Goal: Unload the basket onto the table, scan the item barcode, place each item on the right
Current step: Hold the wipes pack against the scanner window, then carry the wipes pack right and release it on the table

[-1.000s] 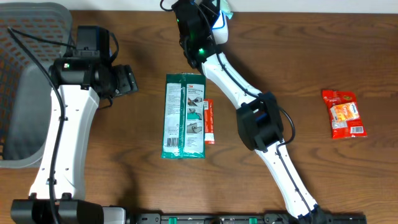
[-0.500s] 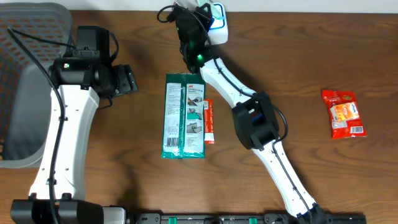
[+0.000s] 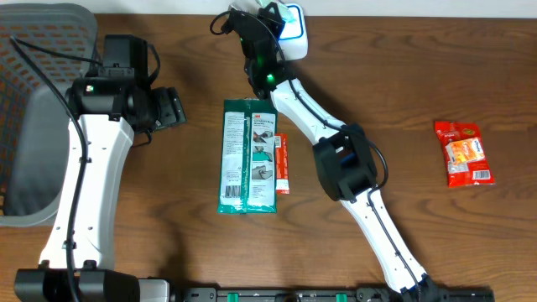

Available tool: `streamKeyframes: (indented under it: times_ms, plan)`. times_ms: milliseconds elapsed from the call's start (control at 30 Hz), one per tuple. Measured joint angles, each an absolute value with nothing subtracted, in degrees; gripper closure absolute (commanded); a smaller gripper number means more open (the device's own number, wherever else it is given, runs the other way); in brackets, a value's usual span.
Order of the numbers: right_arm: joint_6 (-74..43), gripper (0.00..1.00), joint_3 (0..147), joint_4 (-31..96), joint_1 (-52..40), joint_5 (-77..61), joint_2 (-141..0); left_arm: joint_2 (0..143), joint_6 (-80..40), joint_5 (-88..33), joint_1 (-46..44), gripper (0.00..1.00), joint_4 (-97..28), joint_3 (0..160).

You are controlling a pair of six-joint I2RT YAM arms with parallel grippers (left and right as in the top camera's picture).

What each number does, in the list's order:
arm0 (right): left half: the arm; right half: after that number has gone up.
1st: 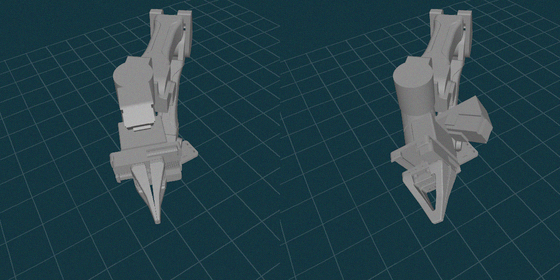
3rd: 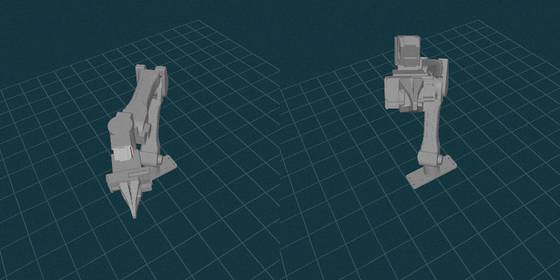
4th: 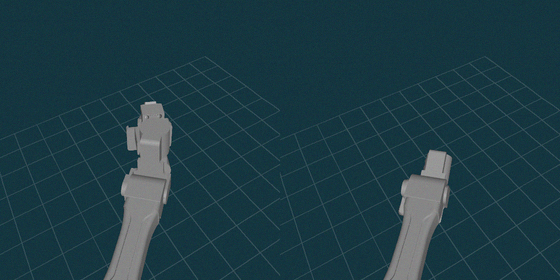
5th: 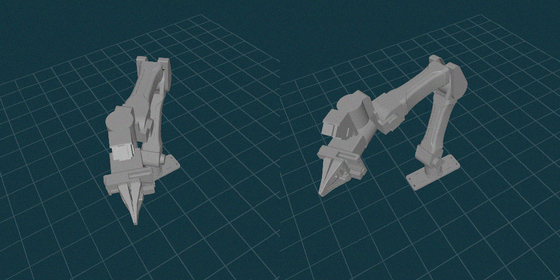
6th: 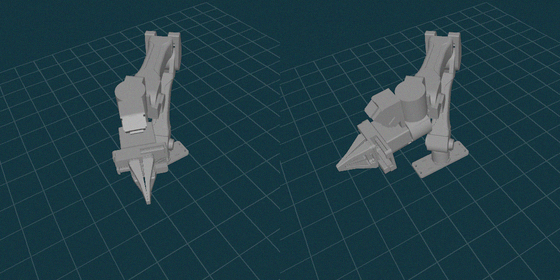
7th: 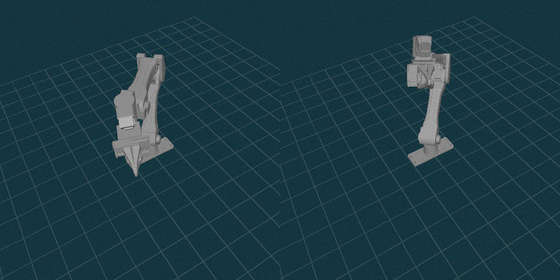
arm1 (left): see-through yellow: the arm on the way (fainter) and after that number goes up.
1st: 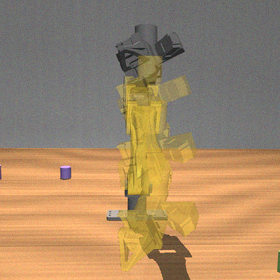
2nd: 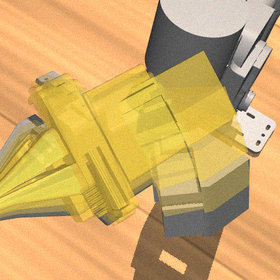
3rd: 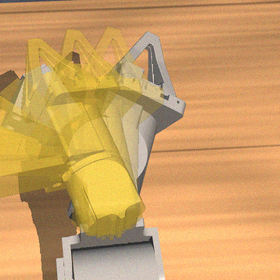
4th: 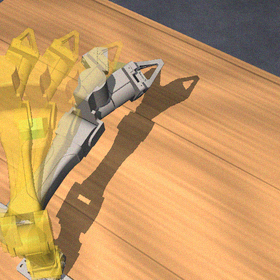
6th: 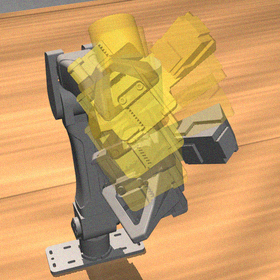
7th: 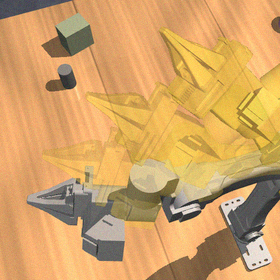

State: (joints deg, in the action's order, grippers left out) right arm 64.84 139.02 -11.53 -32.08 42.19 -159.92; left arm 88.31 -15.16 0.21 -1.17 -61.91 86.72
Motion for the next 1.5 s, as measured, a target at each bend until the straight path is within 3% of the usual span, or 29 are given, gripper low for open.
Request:
streamKeyframes:
  times_ms: [967,1100,1267,1500]
  plan:
    - [58.3,0.99,137.2,-2.8,-33.1,43.4,-157.9,88.3,-15.2,0.2,-1.2,0.17,-61.9,86.7]
    - [50.9,0.99,136.7,11.8,-33.0,43.0,-152.2,88.3,-15.2,0.2,-1.2,0.17,-61.9,86.7]
    - [33.3,0.99,136.5,38.6,-32.9,40.9,-138.5,88.3,-15.2,0.2,-1.2,0.17,-61.9,86.7]
    - [14.2,0.99,137.4,78.6,-31.2,22.7,-121.5,88.3,-15.2,0.2,-1.2,0.17,-61.9,86.7]
